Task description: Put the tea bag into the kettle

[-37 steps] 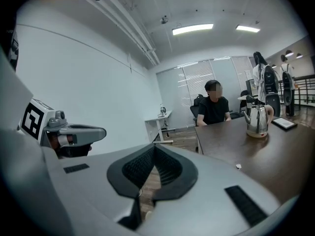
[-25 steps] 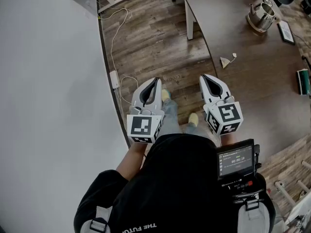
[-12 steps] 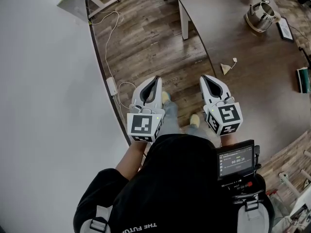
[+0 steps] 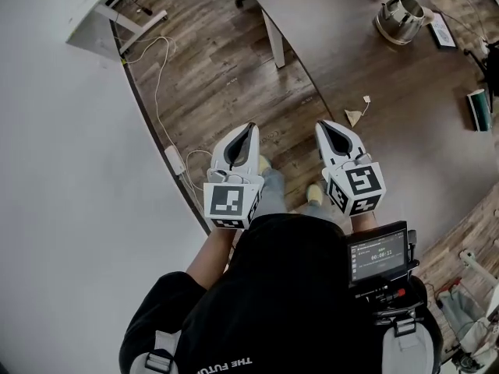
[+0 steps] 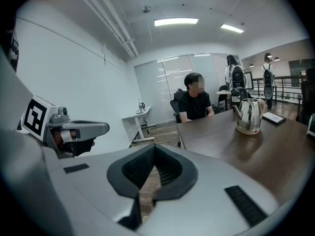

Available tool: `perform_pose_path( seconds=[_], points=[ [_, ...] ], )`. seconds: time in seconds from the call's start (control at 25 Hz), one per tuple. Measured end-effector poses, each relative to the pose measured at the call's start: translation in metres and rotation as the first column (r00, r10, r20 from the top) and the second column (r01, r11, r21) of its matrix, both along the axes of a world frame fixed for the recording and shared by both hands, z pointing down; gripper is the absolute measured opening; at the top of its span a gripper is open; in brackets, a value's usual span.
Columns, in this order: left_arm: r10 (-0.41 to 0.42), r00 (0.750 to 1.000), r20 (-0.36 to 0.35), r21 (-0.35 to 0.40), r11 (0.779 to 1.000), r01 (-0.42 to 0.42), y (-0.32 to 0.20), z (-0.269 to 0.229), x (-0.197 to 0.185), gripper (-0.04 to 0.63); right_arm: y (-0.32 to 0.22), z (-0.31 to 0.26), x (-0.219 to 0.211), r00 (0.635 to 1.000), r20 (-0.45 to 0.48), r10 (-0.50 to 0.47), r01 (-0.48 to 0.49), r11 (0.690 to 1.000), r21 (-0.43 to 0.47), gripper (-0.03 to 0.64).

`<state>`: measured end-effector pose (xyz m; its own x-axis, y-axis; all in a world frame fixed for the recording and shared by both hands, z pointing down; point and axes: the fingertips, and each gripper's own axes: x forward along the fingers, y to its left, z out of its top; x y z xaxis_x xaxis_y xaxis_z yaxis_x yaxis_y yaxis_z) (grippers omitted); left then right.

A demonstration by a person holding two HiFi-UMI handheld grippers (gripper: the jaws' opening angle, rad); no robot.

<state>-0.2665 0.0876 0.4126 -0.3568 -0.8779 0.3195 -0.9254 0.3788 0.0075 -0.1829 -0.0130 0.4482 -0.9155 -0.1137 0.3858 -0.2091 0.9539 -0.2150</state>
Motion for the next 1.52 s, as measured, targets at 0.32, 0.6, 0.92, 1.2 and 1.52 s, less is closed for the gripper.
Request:
perform_pose_path(
  seconds=[0.32,0.6,0.92,1.2,1.52],
  points=[
    [0.129,0.992,-0.01,0.012,0.992,-0.129,-0.039,0.001,-0.015,0.003,-0.027,0.002,-0.002,0.993,-0.028,0.118,-0.118,0.993,0.016,0.005],
    [0.191,0.982,-0.011,0.024,0.981,-0.19,-0.049,0.001,-0.043,0.003,-0.038,0.002,-0.013,0.978,-0.05,0.202,-0.2,0.979,0.044,0.005],
    [0.261,0.965,-0.018,0.034,0.965,-0.26,-0.07,-0.006,-0.061,0.003,-0.054,-0.004,-0.019,0.96,-0.071,0.271,-0.266,0.961,0.07,0.005],
    [0.387,0.922,-0.002,0.032,0.922,-0.386,-0.1,-0.005,-0.058,0.003,-0.065,-0.013,-0.008,0.92,-0.048,0.389,-0.383,0.919,0.095,0.005],
    [0.566,0.824,0.017,0.022,0.824,-0.566,-0.134,-0.012,-0.015,0.003,-0.078,-0.025,0.047,0.822,-0.03,0.569,-0.562,0.818,0.126,0.005]
  ],
)
